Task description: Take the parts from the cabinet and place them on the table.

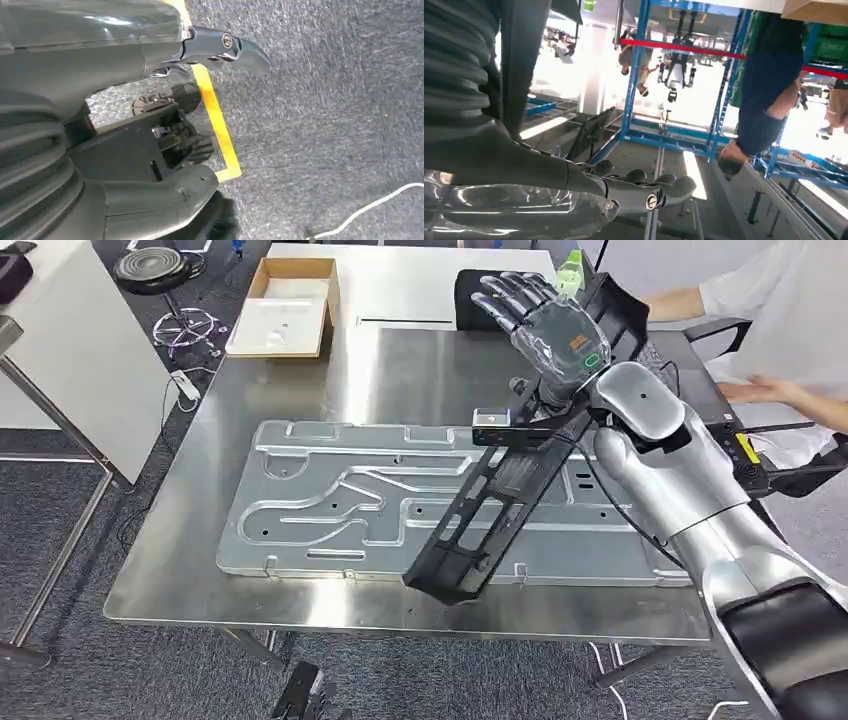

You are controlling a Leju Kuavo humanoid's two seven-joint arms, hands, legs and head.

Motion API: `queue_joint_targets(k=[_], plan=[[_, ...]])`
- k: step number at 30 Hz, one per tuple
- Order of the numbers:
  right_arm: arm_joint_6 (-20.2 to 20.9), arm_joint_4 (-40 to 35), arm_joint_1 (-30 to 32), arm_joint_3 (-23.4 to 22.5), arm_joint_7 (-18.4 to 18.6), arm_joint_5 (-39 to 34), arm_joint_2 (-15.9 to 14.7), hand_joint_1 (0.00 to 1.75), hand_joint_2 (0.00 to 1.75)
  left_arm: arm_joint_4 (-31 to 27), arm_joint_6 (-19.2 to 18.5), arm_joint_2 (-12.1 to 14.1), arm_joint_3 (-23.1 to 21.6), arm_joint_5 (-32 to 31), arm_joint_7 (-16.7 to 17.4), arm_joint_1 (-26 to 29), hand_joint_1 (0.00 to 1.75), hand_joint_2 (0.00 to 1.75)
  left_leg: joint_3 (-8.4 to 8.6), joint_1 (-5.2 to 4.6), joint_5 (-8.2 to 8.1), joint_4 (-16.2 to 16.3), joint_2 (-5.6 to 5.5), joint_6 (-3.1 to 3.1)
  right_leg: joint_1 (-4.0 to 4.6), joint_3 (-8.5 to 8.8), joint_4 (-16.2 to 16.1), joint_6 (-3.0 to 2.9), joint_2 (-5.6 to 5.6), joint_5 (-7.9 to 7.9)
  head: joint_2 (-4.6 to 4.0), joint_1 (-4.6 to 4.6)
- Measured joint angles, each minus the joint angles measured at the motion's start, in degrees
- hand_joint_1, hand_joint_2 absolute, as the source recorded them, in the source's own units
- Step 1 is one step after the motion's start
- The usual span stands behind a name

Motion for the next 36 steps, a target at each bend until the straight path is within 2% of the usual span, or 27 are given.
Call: queue_joint_targets(k=[1,2,4,5,6,9,10,11,12,14,15,16,17,18,19,20,21,24,25,26,28,30,31,32,33,35,36], plan=[[0.0,0.0,0.2,0.0,0.0,0.0,0.0,0.00,1.75,0.0,0.0,0.0,0.0,0.0,0.0,0.1,0.00,1.75,0.00,-0.07,-0.02,0.1,-0.01,0.02,-0.01,-0.61,0.9,-0.05,-0.01,0.29,0.00,-0.02],[0.0,0.0,0.4,0.0,0.0,0.0,0.0,0.00,1.75,0.0,0.1,0.0,0.0,0.0,0.0,0.1,0.00,1.75,0.02,-0.13,-0.10,0.2,-0.04,0.10,0.00,0.17,-1.0,-0.19,-0.01,2.16,0.00,0.00],[0.0,0.0,0.2,0.0,0.0,0.0,0.0,0.00,1.75,0.0,0.1,0.0,0.0,0.0,0.0,0.1,0.00,1.75,0.07,-0.21,-0.41,0.6,-0.10,-0.09,0.07,5.04,-10.9,-0.74,-0.01,7.46,0.00,0.00],[0.0,0.0,0.1,0.0,0.0,0.0,0.0,0.00,1.75,0.0,0.1,0.0,0.0,0.0,-0.1,0.0,0.00,1.75,0.05,-0.23,-0.59,0.8,-0.09,-0.24,0.18,7.07,-15.3,-1.13,-0.03,8.67,0.00,0.00],[0.0,0.0,0.0,0.0,0.0,0.0,0.0,0.00,1.75,0.0,0.1,0.0,0.0,0.0,-0.1,0.0,0.00,1.75,-0.30,-0.66,-0.73,1.0,-0.11,-0.47,0.67,7.52,-16.1,-1.30,-0.04,7.94,0.00,-0.02],[0.0,0.0,0.1,0.0,0.0,0.0,0.0,0.00,1.75,0.0,0.2,0.0,0.0,-0.1,-0.2,0.0,0.00,1.75,-0.22,-0.44,-0.62,0.8,-0.09,-1.19,0.86,7.34,-16.1,-1.71,0.04,8.10,0.00,-0.02],[0.0,0.0,0.1,0.0,0.1,0.0,0.0,0.00,1.75,0.0,0.4,0.0,0.0,-0.2,-0.2,0.0,0.00,1.75,-0.21,-0.75,-0.81,0.9,-0.11,-1.54,0.24,7.50,-16.6,-2.16,0.07,8.38,0.00,-0.04],[-0.1,0.0,0.1,0.0,0.2,0.2,0.0,0.00,1.75,0.0,0.5,0.0,0.0,-0.2,-0.3,0.0,0.00,1.75,-0.52,-0.50,-1.55,1.7,-0.12,-1.80,0.12,7.81,-16.9,-2.34,-0.08,8.51,0.00,-0.02],[-0.3,0.0,0.0,0.0,0.5,0.2,0.0,0.00,1.75,0.0,0.6,0.0,0.0,-0.2,-0.4,0.0,0.00,1.75,-1.53,-0.46,-3.33,4.2,-0.06,-2.23,0.01,7.87,-17.0,-2.70,-0.11,8.53,0.00,-0.15],[-0.7,0.0,0.0,0.0,0.9,0.7,0.0,0.00,1.75,0.0,0.7,0.0,0.0,-0.3,-0.5,0.0,0.00,1.75,-5.57,-0.08,-7.61,13.0,-0.03,-2.72,0.08,7.79,-16.9,-2.91,-0.10,8.50,0.00,-0.15],[-1.0,0.1,0.2,0.0,1.0,0.9,0.0,0.00,1.75,0.0,0.7,0.0,0.0,-0.3,-0.5,0.0,0.00,1.75,-7.59,-0.03,-8.91,17.2,-0.03,-2.90,0.11,7.78,-16.8,-2.94,-0.10,8.47,0.00,-0.13],[-1.1,0.2,0.3,0.0,1.1,1.0,0.0,0.00,1.75,0.0,0.7,0.0,0.0,-0.3,-0.5,0.1,0.00,1.75,-8.43,-0.01,-8.75,18.7,-0.02,-2.99,0.11,7.79,-16.8,-2.97,-0.08,8.45,0.00,-0.13],[-1.3,0.4,0.3,0.0,1.4,1.2,0.0,0.00,0.00,0.0,0.7,0.0,0.0,-0.3,-0.5,0.1,0.00,0.00,-8.00,0.00,-7.48,17.5,-0.02,-2.97,0.11,7.83,-16.8,-2.94,-0.06,8.40,0.00,-0.13],[-1.6,0.4,0.3,0.0,2.1,1.5,0.0,0.00,0.00,0.0,0.7,0.0,0.0,-0.3,-0.5,0.1,0.00,0.00,-6.49,0.00,-5.24,14.2,-0.02,-2.88,0.11,7.84,-16.7,-2.90,-0.02,8.36,0.00,-0.13],[-2.2,0.5,0.3,-0.2,3.4,2.0,0.0,0.00,0.00,0.0,0.7,0.0,0.0,-0.3,-0.5,0.0,0.00,0.00,-3.60,-0.01,-2.14,8.2,-0.02,-2.58,0.12,7.97,-16.6,-2.75,0.01,8.26,0.00,-0.15],[-2.9,0.6,0.3,-0.5,4.9,2.6,0.1,0.00,0.00,0.0,0.9,0.0,0.0,-0.3,-0.5,0.0,0.00,0.00,-1.15,-0.02,-0.06,3.1,-0.02,-2.23,0.12,8.05,-16.6,-2.54,0.01,8.12,0.00,-0.13],[-3.8,0.8,0.2,-1.0,6.3,3.2,0.2,0.00,0.00,0.0,1.0,0.0,0.0,-0.3,-0.5,-0.1,0.00,0.00,-0.07,-0.31,-1.08,1.4,-0.08,-2.02,0.44,7.93,-16.5,-2.32,0.00,8.05,0.00,-0.13],[-4.9,1.8,0.2,-1.9,7.7,4.6,0.4,0.00,0.00,0.0,1.1,0.0,0.0,-0.2,-0.5,0.1,0.00,0.00,-0.36,-0.54,-0.70,1.0,-0.14,-1.29,0.44,7.79,-16.9,-1.50,-0.02,8.45,0.00,-0.13],[-5.2,2.1,0.2,-2.1,7.9,5.0,0.4,0.00,0.00,0.0,1.1,0.0,0.0,-0.2,-0.5,0.1,0.00,0.00,-0.21,-0.35,-0.39,0.6,-0.13,-0.82,0.54,7.91,-17.0,-1.05,-0.03,8.52,0.00,-0.13],[-5.6,2.3,0.3,-2.5,8.1,5.3,0.4,0.00,0.00,0.0,1.1,-0.1,0.0,-0.3,-0.5,0.1,0.00,1.75,0.21,0.07,0.03,-0.2,-0.02,-0.28,0.22,7.74,-16.6,-0.82,-0.01,7.99,0.00,-0.13],[-6.6,2.7,0.2,-3.2,8.1,5.7,0.5,0.00,0.00,0.0,1.1,-0.2,0.0,-0.3,-0.5,-0.2,0.00,1.75,0.18,-0.01,0.17,-0.3,-0.03,0.12,0.32,5.26,-11.1,-0.50,-0.01,4.51,0.00,-0.11],[-7.1,3.0,0.5,-3.3,8.0,6.3,0.5,0.00,0.00,0.0,1.1,-0.2,0.0,-0.3,-0.5,-0.1,0.00,1.75,0.15,-0.13,0.10,-0.2,-0.02,0.23,0.33,0.88,-1.9,-0.13,0.00,0.72,0.00,-0.09],[-7.1,3.2,0.9,-3.4,8.0,6.4,0.5,0.00,0.00,0.0,1.1,-0.2,0.0,-0.3,-0.5,0.0,0.00,1.75,0.15,-0.14,0.08,-0.2,-0.04,0.26,0.32,-0.41,0.6,-0.10,-0.01,0.41,0.00,-0.11],[-7.2,3.3,1.2,-3.5,8.0,6.4,0.5,0.00,0.00,0.0,1.1,-0.2,0.0,-0.4,-0.5,0.1,0.00,1.75,0.16,-0.13,0.06,-0.1,-0.06,0.27,0.29,-0.31,0.1,-0.12,-0.02,1.47,0.00,-0.09],[-7.2,3.3,1.4,-3.7,7.9,6.4,0.5,0.00,0.00,0.0,1.1,-0.2,0.0,-0.4,-0.5,0.1,0.00,1.75,0.15,-0.13,-0.01,0.1,-0.10,0.25,0.27,1.01,-2.9,-0.17,-0.03,3.67,0.00,-0.11],[-7.2,3.3,1.3,-4.1,7.9,6.4,0.5,0.00,0.00,0.0,1.0,-0.2,0.0,-0.4,-0.5,0.0,0.00,1.75,0.16,-0.13,-0.31,0.5,-0.14,-0.04,0.28,6.18,-13.0,-0.51,-0.06,8.44,0.00,-0.09],[-7.4,3.3,1.3,-4.5,7.9,6.4,0.5,0.00,0.00,0.0,1.0,-0.2,0.0,-0.4,-0.5,0.0,0.00,1.75,0.00,-0.34,-0.52,0.7,-0.17,-0.29,0.46,7.72,-16.0,-0.78,-0.03,8.01,0.00,-0.11]])
